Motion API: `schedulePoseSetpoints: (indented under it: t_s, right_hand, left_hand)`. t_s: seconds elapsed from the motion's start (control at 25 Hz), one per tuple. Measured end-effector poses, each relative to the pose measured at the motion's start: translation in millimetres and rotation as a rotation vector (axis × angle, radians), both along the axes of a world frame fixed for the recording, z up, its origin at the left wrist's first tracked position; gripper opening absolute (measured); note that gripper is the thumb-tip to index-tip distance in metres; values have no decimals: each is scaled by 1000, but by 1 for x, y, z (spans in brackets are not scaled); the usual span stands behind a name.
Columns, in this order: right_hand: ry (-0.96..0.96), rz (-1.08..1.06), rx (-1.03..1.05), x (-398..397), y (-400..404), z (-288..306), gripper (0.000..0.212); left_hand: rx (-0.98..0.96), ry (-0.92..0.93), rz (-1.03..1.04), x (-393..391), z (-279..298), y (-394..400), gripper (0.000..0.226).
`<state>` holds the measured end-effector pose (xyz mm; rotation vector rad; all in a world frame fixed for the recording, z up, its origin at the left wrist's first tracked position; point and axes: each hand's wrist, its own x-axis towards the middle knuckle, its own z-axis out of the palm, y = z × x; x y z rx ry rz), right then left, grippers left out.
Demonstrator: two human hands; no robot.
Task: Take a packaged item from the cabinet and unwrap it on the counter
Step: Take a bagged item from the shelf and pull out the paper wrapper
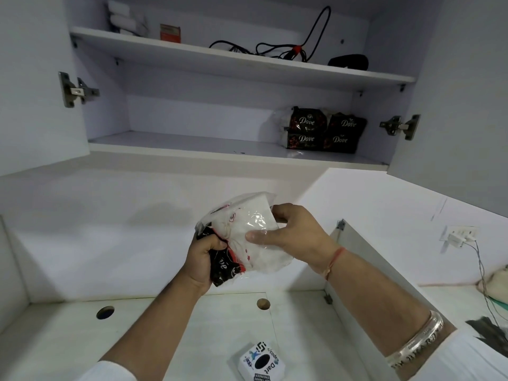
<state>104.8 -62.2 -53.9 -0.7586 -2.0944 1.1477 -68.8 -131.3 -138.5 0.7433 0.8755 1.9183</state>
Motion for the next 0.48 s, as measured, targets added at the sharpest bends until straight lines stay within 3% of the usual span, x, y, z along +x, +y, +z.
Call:
schedulePoseSetpoints:
  t_s: [0.2, 0.36, 0.48]
  right_hand:
    - [182, -18, -171, 5, 3, -8, 24]
    - [446, -127, -329, 18, 12, -10, 13]
    - [523, -102, -392, 27, 15, -13, 25]
  left_hand:
    - [-24, -26, 63, 0, -8, -2, 50]
    - [-72, -46, 143, -9, -15, -10, 9]
    - [-77, -73, 136, -11, -19, -19, 22]
